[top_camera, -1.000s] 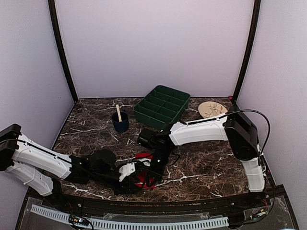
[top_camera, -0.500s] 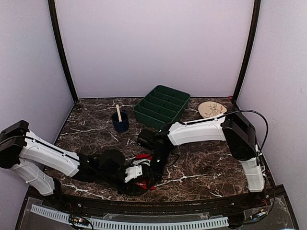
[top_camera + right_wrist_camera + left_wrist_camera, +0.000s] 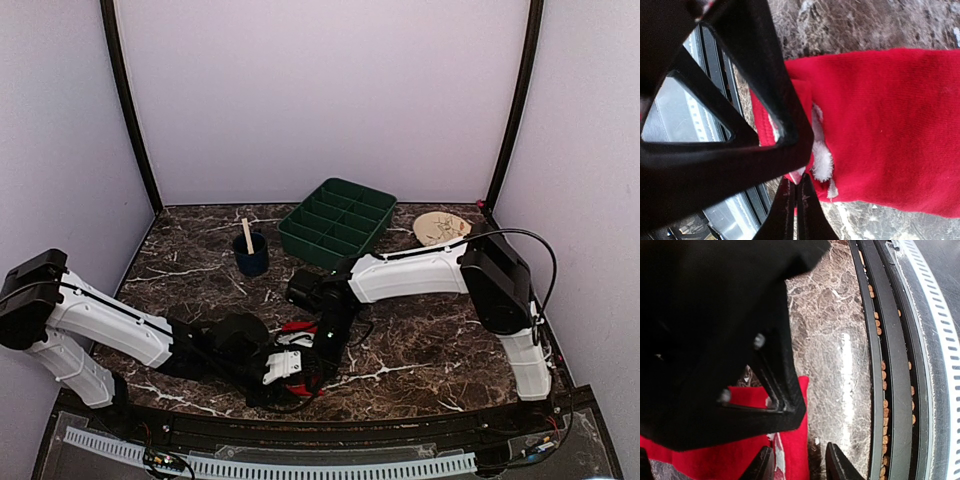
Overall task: Roll the socks
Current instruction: Roll the sock at the center of the board.
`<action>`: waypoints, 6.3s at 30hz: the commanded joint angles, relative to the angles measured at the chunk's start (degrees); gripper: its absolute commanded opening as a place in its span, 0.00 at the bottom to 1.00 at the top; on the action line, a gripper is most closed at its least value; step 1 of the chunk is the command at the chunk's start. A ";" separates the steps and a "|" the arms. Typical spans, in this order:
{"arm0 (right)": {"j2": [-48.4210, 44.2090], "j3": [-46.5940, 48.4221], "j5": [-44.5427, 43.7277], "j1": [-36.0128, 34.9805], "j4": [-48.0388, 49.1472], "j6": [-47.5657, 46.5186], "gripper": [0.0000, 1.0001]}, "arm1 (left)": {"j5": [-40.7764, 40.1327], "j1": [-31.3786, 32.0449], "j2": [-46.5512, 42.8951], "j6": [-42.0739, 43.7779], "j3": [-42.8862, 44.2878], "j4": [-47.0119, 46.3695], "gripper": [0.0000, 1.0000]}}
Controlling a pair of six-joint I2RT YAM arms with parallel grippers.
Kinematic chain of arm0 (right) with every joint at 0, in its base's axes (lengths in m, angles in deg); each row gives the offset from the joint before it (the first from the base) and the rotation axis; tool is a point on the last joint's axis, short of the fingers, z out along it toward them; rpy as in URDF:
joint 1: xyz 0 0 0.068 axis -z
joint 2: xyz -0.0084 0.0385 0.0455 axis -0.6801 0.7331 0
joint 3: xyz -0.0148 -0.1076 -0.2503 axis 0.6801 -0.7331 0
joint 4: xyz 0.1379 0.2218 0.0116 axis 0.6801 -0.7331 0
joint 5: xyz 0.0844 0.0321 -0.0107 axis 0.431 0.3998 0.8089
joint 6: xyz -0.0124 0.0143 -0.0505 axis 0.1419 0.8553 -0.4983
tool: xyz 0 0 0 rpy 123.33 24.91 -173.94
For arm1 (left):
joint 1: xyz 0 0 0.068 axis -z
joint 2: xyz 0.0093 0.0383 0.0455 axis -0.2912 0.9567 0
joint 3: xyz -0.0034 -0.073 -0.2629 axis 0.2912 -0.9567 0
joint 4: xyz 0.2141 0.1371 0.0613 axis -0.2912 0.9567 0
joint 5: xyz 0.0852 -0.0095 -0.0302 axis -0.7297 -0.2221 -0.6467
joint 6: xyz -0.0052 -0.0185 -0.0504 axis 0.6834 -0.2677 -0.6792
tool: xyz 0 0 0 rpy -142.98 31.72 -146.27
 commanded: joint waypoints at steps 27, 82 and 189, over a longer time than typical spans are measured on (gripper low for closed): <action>-0.26 1.32 3.03 0.16 -0.21 -0.92 0.00 | -1.71 0.03 4.97 -3.65 4.49 9.68 0.09; -14.34 -18.14 0.08 7.10 23.03 9.39 0.49 | -2.20 -3.02 0.38 -27.12 -2.16 2.46 0.00; -9.46 -20.88 -43.96 -15.99 41.91 -14.89 0.30 | 45.81 -27.77 13.57 -27.90 2.92 11.43 0.00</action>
